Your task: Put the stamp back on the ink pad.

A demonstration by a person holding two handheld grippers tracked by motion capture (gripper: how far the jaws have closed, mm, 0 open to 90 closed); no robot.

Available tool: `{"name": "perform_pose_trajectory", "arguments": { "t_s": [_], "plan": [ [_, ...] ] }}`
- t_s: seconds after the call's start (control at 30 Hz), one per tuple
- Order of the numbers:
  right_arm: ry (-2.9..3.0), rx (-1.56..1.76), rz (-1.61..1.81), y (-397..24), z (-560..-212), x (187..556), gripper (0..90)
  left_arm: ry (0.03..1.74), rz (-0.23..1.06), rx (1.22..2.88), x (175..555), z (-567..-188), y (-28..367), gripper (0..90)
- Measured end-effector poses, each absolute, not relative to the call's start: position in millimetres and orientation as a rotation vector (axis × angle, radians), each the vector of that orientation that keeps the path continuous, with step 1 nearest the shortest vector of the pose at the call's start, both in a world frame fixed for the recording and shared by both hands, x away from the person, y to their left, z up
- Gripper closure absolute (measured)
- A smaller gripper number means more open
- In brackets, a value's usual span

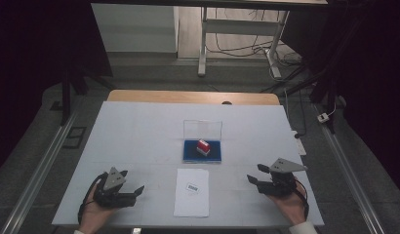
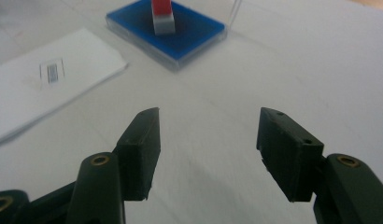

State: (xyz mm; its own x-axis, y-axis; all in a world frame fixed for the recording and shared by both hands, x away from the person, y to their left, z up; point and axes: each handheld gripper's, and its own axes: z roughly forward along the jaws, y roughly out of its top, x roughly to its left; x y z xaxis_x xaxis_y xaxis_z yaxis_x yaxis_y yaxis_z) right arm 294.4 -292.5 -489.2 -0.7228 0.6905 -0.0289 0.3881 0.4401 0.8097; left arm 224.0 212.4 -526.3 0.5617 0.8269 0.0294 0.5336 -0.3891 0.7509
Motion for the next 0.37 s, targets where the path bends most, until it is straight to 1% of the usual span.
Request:
{"name": "perform_pose_trajectory", "arguments": {
  "t_s": [0.17,0.37],
  "plan": [
    [2.352,0.922,1.183,-306.2,-496.4,285.4,39.8,1.078,0.533,2.09,223.8,-525.6,210.3,19.0],
    [2.346,0.915,1.182,-307.2,-497.9,285.1,39.8,1.078,0.539,2.083,223.3,-525.1,210.6,19.0]
  ]
}}
